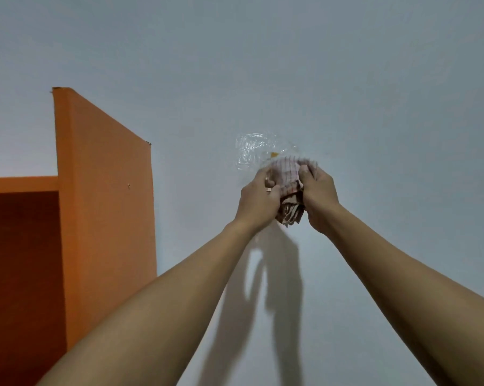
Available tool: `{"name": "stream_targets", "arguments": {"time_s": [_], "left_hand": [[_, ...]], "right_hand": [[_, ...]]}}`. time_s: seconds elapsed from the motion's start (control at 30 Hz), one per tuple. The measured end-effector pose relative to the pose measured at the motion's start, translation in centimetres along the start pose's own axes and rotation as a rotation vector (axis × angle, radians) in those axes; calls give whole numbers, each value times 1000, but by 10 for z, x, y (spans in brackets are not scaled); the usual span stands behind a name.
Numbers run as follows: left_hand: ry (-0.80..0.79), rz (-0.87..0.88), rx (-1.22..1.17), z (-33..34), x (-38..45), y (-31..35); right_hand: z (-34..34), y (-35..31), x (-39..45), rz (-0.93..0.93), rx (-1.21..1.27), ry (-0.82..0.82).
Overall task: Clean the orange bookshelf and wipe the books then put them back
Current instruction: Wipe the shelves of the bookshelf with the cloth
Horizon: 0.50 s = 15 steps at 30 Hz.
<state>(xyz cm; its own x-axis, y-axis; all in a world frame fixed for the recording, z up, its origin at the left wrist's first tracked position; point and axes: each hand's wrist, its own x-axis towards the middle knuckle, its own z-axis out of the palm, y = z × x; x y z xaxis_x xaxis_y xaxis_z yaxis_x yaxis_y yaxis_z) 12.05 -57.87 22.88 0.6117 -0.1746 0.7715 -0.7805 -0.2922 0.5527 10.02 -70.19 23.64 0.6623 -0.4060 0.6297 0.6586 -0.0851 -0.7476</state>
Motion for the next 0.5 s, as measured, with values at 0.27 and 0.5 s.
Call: {"name": "stream_targets", "arguments": {"time_s": [0.27,0.5], "left_hand": [[-122,-223,-279,-14,-34,9],[-103,-269,-324,-22,-86,6]], "right_hand": [[-54,-14,-60,167,257,-305],[-78,20,-113,255,203,-422]]}}
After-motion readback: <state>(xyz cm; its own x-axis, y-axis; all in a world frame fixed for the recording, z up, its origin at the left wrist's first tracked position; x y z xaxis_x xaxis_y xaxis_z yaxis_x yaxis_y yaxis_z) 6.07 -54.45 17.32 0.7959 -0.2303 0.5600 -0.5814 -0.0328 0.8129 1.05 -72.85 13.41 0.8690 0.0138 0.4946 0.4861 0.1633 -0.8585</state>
